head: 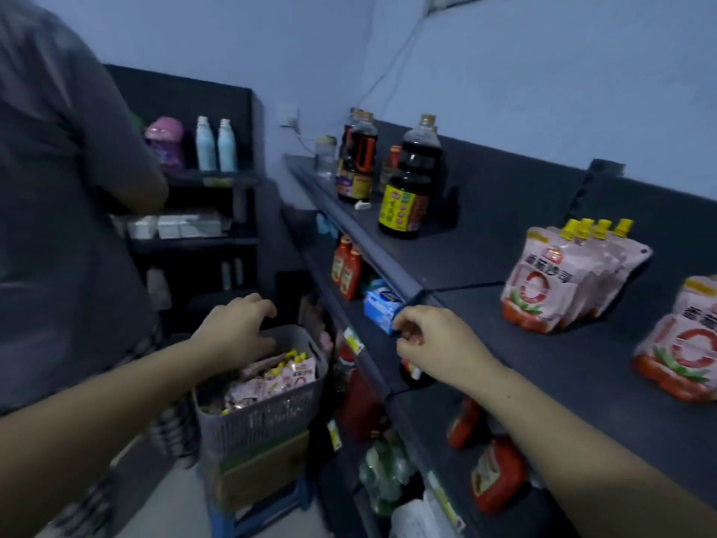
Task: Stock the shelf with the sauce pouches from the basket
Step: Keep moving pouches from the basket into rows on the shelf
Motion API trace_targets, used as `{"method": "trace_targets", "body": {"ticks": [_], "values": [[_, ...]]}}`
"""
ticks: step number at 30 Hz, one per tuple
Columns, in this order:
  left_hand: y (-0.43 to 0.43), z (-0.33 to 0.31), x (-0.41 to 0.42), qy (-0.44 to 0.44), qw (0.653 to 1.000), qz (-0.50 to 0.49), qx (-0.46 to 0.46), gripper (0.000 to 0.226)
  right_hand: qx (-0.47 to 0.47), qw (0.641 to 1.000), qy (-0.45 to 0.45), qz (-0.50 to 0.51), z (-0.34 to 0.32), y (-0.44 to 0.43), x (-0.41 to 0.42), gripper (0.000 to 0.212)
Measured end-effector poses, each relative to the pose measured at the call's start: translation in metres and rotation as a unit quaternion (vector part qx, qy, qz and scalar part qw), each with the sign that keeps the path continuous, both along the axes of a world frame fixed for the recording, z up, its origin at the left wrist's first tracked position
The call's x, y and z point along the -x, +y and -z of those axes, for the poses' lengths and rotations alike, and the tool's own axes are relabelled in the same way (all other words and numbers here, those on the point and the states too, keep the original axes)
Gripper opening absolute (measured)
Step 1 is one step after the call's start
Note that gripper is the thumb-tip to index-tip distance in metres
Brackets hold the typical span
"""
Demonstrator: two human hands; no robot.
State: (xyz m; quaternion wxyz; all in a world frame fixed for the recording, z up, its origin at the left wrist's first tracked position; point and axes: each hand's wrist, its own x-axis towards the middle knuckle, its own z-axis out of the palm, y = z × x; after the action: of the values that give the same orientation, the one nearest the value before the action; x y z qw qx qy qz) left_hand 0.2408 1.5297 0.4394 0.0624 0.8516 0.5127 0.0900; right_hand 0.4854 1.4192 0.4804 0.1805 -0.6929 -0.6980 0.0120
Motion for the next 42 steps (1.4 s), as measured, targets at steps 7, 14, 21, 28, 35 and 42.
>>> {"method": "trace_targets", "body": {"ticks": [7, 14, 21, 28, 35, 42], "values": [[0.046, 0.034, 0.095, 0.043, 0.995, -0.074, 0.048, 0.057, 0.115, 0.985, -0.075, -0.102, 0.036, 0.122, 0.081, 0.025], [0.104, 0.068, 0.137, 0.055, 0.992, -0.072, 0.092, 0.052, 0.186, 0.966, -0.124, -0.131, 0.083, 0.213, 0.141, 0.036], [0.160, 0.104, 0.127, 0.056, 0.987, -0.045, 0.146, 0.049, 0.253, 0.952, -0.122, -0.120, 0.122, 0.266, 0.128, 0.031], [0.238, 0.148, 0.099, 0.063, 0.979, -0.060, 0.184, 0.056, 0.303, 0.942, -0.104, -0.104, 0.166, 0.350, 0.092, 0.029], [0.319, 0.194, 0.066, 0.043, 0.960, -0.114, 0.252, 0.058, 0.379, 0.918, -0.093, -0.068, 0.222, 0.435, 0.049, 0.031], [0.335, 0.261, 0.051, -0.001, 0.933, -0.160, 0.322, 0.034, 0.471, 0.876, -0.095, -0.049, 0.293, 0.464, 0.018, 0.039]]}}
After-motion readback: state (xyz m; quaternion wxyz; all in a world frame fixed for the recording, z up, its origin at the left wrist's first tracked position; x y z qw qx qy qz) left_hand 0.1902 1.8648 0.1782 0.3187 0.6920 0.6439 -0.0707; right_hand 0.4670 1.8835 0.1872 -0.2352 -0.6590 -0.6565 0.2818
